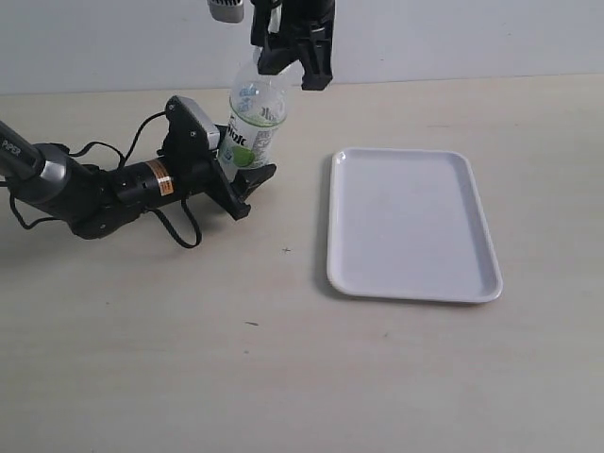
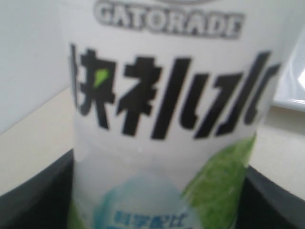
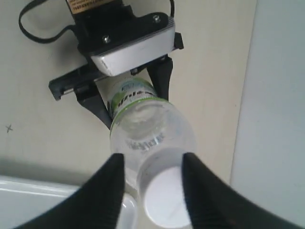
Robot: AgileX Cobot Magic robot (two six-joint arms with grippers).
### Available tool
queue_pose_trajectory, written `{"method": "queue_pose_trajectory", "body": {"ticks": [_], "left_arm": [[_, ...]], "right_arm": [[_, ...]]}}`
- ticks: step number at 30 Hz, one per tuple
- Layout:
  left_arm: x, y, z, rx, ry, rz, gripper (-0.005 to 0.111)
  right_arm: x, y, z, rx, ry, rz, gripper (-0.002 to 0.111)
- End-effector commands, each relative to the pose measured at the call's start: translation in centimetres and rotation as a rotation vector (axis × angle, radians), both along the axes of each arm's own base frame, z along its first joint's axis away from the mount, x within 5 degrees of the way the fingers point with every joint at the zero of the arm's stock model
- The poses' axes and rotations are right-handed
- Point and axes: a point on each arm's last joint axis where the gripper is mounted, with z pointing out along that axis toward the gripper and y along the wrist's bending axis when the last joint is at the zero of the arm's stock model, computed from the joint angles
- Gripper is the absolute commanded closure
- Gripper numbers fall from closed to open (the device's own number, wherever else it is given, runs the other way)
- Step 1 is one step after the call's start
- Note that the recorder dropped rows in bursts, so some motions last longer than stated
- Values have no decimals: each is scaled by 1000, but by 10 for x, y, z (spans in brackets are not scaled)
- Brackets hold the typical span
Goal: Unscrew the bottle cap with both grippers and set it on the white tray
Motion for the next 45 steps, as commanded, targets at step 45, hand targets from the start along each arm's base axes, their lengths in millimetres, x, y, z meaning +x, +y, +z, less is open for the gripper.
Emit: {"method": "queue_pose_trajectory", "body": {"ticks": [45], "left_arm": [[-3,-2,1,-2,-11,-19,107]], "right_arm": [[13,-7,-6,554,385,-1159,49]]}}
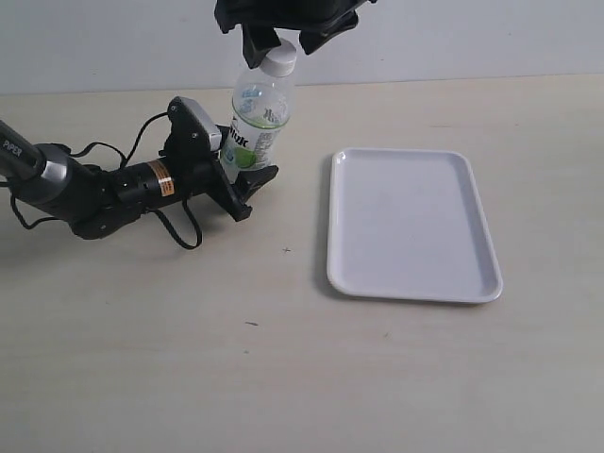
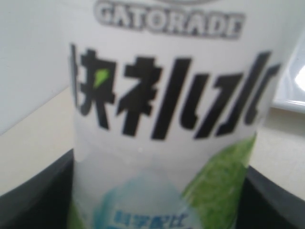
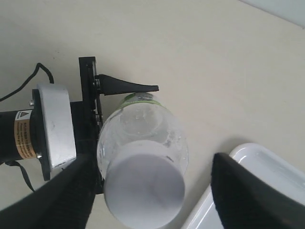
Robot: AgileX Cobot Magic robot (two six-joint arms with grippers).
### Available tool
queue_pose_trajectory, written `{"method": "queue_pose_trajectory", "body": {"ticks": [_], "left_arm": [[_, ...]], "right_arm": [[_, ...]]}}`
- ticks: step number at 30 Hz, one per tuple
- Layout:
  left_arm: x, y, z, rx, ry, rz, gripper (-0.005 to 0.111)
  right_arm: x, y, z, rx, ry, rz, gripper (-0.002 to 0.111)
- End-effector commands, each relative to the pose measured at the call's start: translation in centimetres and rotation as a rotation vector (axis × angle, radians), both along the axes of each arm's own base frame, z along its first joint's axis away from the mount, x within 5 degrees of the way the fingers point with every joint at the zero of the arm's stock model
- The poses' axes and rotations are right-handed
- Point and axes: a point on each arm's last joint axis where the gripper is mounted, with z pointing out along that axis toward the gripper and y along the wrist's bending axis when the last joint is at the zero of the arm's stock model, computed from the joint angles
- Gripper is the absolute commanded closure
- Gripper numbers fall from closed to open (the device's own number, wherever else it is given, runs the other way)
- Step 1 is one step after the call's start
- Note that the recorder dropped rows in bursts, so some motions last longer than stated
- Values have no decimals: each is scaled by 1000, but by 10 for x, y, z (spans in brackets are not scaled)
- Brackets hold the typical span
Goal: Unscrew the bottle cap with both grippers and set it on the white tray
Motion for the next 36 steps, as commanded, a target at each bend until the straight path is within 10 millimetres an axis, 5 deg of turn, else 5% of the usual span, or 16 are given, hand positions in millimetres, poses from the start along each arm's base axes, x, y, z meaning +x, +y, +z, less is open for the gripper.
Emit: {"method": "queue_pose_trajectory", "body": {"ticks": [1,16,36], "left_arm": [[-2,-2,1,-4,-4,-9,107],[-2,-2,1,-4,-4,-9,107],[-2,-2,1,-7,-1,-8,107]], "right_arm": [[0,1,3,39,-2,-22,52],[-1,4,4,86,20,-25,108],[-2,4,3,-180,-146,450,108]]}}
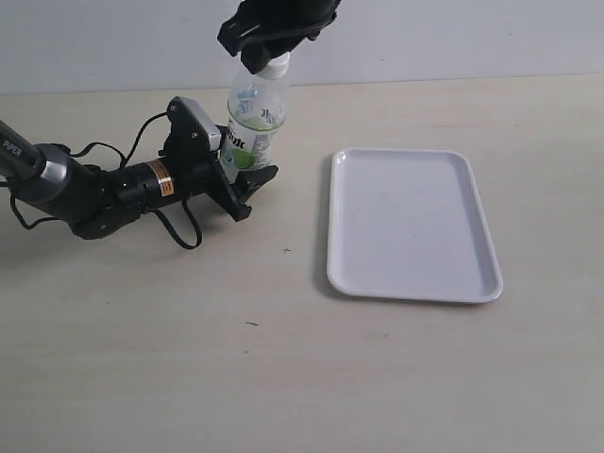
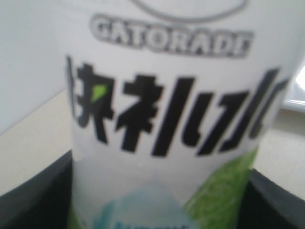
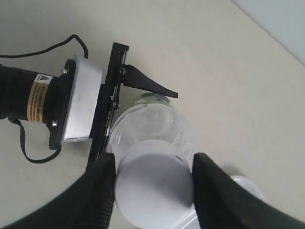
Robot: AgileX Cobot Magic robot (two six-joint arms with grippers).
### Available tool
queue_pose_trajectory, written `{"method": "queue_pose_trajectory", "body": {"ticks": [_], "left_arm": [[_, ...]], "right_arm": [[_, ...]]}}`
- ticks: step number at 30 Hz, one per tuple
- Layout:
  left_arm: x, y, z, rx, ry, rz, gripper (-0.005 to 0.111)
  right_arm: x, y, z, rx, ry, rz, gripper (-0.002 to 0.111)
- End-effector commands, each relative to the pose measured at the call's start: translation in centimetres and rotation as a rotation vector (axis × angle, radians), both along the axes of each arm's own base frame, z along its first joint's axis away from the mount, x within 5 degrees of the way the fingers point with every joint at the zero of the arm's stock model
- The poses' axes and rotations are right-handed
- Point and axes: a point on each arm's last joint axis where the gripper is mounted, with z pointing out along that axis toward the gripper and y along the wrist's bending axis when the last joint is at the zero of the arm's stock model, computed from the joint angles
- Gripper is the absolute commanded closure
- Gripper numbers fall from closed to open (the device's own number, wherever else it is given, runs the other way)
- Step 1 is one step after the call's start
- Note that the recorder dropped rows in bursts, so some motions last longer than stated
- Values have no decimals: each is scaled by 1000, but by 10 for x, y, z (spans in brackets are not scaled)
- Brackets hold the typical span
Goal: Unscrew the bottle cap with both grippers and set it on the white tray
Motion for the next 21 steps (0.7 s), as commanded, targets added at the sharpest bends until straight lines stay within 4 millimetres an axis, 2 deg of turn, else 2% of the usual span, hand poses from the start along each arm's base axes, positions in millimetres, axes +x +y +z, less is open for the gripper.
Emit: {"method": "queue_pose_trajectory", "body": {"ticks": [1,9,21], "left_arm": [[-2,-2,1,-10,4,-7,107],[-2,-2,1,-18,14,-4,107],[-2,-2,1,-19,14,-2,107]], "right_arm": [[0,-2,2,-84,-72,152,108],[1,-2,2,-291,-236,542,108],[1,-2,2,-456,-366,850,108]]}}
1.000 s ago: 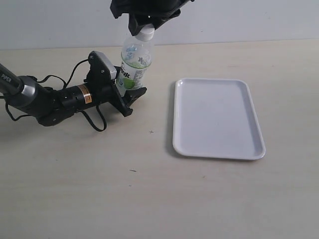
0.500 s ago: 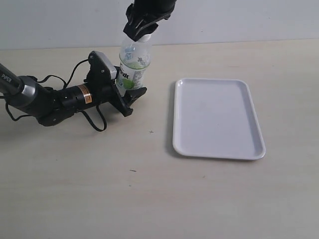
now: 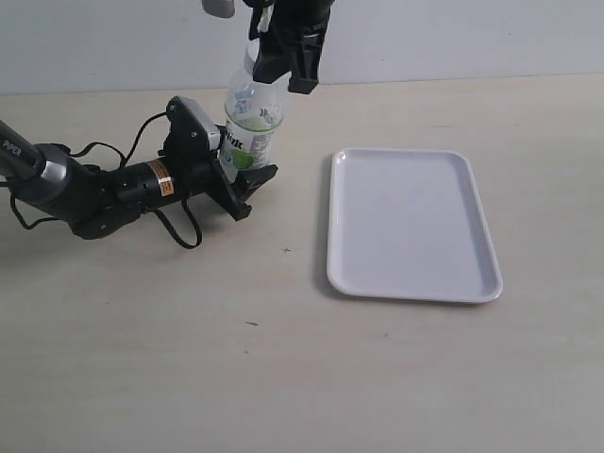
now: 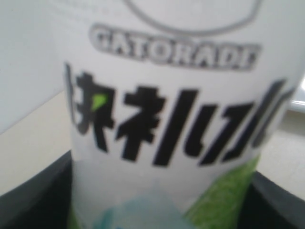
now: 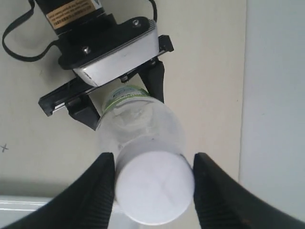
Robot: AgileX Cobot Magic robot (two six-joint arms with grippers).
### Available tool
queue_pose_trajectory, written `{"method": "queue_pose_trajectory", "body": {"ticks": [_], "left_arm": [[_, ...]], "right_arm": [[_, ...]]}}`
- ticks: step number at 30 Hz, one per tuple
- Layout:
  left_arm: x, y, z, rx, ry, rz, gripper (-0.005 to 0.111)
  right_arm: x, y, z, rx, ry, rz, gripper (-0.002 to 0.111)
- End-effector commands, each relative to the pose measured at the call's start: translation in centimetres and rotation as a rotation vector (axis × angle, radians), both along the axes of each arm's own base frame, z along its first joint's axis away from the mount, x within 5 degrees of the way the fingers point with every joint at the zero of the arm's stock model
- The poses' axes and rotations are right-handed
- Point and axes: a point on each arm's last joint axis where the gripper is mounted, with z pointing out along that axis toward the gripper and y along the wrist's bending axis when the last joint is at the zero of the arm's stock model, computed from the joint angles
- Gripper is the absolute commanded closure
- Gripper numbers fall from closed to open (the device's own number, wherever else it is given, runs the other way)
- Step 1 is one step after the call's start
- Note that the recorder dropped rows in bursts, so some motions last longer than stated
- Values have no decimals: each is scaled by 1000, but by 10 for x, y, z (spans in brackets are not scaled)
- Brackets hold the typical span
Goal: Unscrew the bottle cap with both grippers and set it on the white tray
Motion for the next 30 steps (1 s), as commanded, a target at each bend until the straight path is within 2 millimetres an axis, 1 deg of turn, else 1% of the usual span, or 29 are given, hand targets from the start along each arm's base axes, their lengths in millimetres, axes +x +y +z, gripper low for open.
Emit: {"method": "queue_pose_trajectory", "body": {"ticks": [1,5,10,16,19,24,26,27,30], "left_arm": [[-2,-2,1,-12,6,-6,107],[-2,-2,1,-12,6,-6,107],[-2,-2,1,-12,6,-6,107],[-2,-2,1,-12,6,-6,107],[-2,-2,1,-12,6,-6,107],[-2,-2,1,-13,6,-4,107],[-2,-2,1,-11,5,-5,107],[-2,-2,1,-11,5,-5,107],[-2,-2,1,-11,5,-5,107]], "right_arm": [[2,-3,3,-87,-90,126,108],[2,-3,3,-141,-134,230,108],[2,-3,3,-185,-171,315,108],[3,-3,3,-203,-187,349,107],[2,-3,2,-203,-179,347,95],[2,-3,3,-182,-168,311,62],[3,-2,3,-150,-153,262,50],[3,-2,3,-131,-140,229,46],[3,-2,3,-80,-100,142,39]]}}
